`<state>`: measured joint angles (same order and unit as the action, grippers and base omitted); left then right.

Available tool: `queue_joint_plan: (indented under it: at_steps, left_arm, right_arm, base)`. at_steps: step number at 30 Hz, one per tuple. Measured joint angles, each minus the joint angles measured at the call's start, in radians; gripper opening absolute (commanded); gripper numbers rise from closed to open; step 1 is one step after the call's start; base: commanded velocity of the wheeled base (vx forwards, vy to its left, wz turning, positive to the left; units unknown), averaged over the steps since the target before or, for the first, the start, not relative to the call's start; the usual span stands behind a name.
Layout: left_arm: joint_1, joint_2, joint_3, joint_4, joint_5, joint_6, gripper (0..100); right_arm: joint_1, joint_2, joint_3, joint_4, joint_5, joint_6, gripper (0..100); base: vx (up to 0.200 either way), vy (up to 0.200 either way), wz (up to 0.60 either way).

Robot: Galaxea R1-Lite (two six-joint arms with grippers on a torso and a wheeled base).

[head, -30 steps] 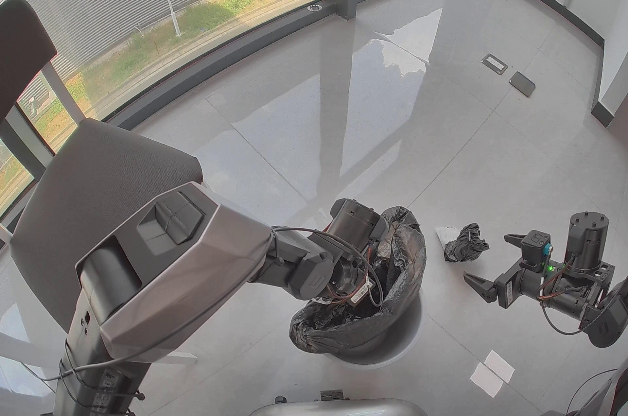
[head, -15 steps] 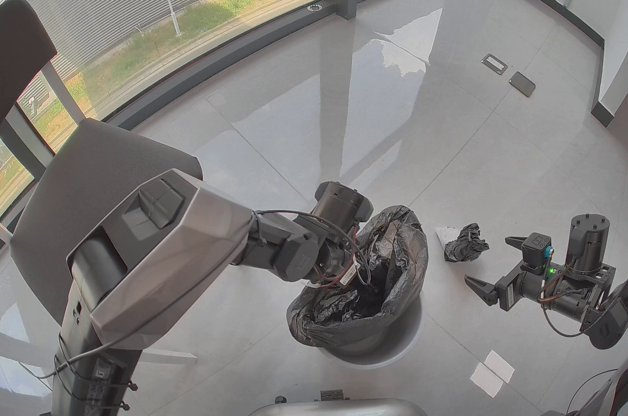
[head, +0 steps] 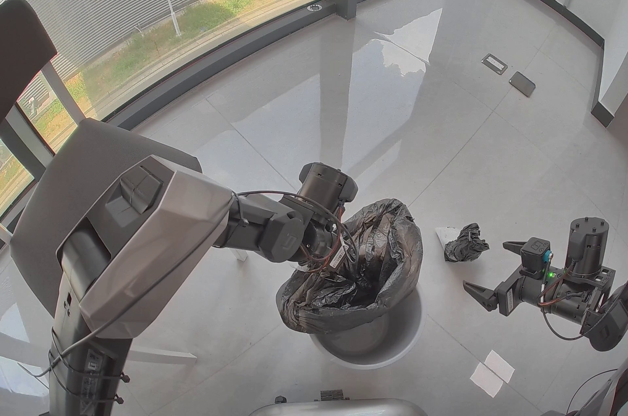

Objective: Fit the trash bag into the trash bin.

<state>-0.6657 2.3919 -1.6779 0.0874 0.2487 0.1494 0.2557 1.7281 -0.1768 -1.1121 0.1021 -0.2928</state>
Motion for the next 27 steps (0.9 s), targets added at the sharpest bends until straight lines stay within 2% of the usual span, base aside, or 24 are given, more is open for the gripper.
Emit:
queue_joint_plan:
  at_steps: [7,13,19,27]
  left_arm:
    - [-0.001,0.002,-0.003,0.0,0.001,-0.034,100]
    - [-0.003,-0.011,0.001,0.002,0.003,-0.071,100]
    - [-0.066,-0.05,0.024,0.001,-0.016,-0.097,100]
    - [-0.141,-0.069,0.044,0.054,-0.091,-0.195,100]
  right_arm:
    - [0.0,0.001,0.002,0.003,0.003,0.0,100]
    - [0.034,0.006,0.0,0.003,0.009,0.0,100]
    - [0.06,0.019,0.007,0.003,0.01,0.006,100]
    - [0.062,0.021,0.024,0.001,0.011,0.009,100]
  base:
    - [0.0,0.0,0.0]
    - [0.0,0.0,0.0]
    - [0.0,0.0,0.0]
    - [0.0,0.0,0.0]
